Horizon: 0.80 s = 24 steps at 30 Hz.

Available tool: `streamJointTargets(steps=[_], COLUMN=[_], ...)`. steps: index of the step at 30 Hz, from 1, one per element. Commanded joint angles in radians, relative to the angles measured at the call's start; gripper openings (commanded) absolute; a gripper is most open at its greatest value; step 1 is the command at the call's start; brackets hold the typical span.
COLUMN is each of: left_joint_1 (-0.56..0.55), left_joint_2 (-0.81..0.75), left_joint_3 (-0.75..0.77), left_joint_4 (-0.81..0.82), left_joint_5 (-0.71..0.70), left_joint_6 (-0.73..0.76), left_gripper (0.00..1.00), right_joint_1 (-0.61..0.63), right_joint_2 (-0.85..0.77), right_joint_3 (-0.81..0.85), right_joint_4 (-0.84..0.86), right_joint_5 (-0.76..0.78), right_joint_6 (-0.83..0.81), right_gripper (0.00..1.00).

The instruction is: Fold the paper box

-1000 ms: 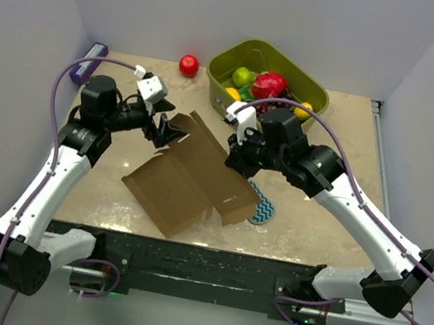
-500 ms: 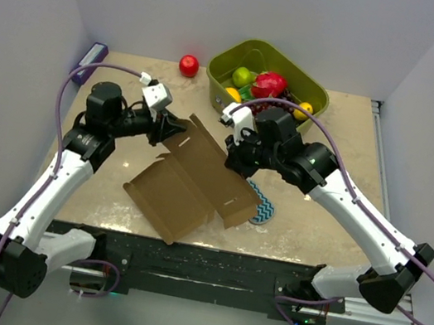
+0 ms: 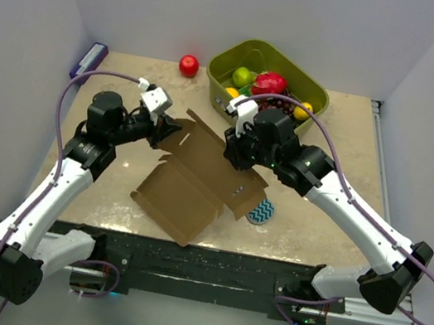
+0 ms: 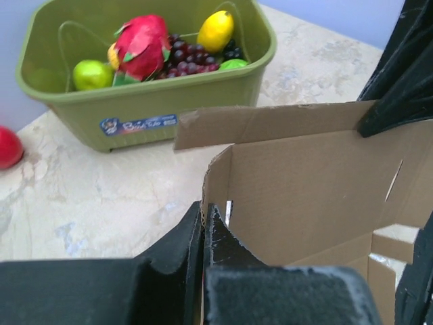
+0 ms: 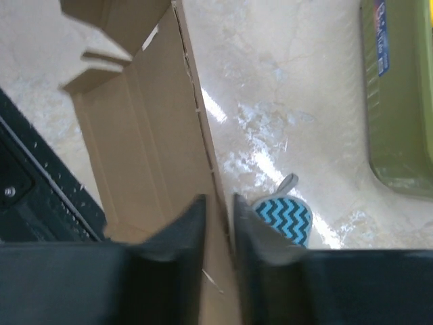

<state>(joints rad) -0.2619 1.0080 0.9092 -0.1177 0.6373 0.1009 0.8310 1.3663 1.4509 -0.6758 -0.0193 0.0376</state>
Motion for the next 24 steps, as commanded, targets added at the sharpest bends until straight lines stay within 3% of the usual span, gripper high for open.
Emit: streamJointTargets(steps=[1, 2, 4, 5, 9, 16, 24], left_joint_1=[-0.003, -0.003, -0.003, -0.002, -0.003, -0.002, -0.002], left_joint_2=[-0.020, -0.020, -0.017, -0.016, -0.005, -0.011, -0.014], left_joint_3=[-0.033, -0.041, -0.043, -0.044, -0.044, -0.049, -0.052], left_joint_4=[0.067, 0.073, 0.075, 0.076, 0.073, 0.076, 0.081], left_joint_5=[-0.178, -0.188, -0.205, -0.209, -0.254, -0.266, -0.252], left_joint_6=[-0.078, -0.090, -0.093, -0.093, -0.127, -0.139, -0.142], left_gripper=[0.00, 0.00, 0.00, 0.00, 0.00, 0.00, 0.00], right_joint_1=[-0.024, -0.070, -0.140, -0.205, -0.262, -0.328, -0.369], right_joint_2=[-0.050, -0.064, -0.073, -0.093, -0.200, -0.325, -0.306], right_joint_3=[-0.064, -0.113, -0.151, -0.190, -0.318, -0.527, -0.681], right_joint_4=[0.198, 0.231, 0.298, 0.318, 0.459, 0.516, 0.709], right_joint_5=[0.081, 0.072, 0.032, -0.011, -0.053, -0.033, -0.087], right_joint_6=[0.081, 0.084, 0.102, 0.120, 0.146, 0.203, 0.239], right_gripper=[0.41, 0.58, 0.69, 0.80, 0.98, 0.99, 0.95])
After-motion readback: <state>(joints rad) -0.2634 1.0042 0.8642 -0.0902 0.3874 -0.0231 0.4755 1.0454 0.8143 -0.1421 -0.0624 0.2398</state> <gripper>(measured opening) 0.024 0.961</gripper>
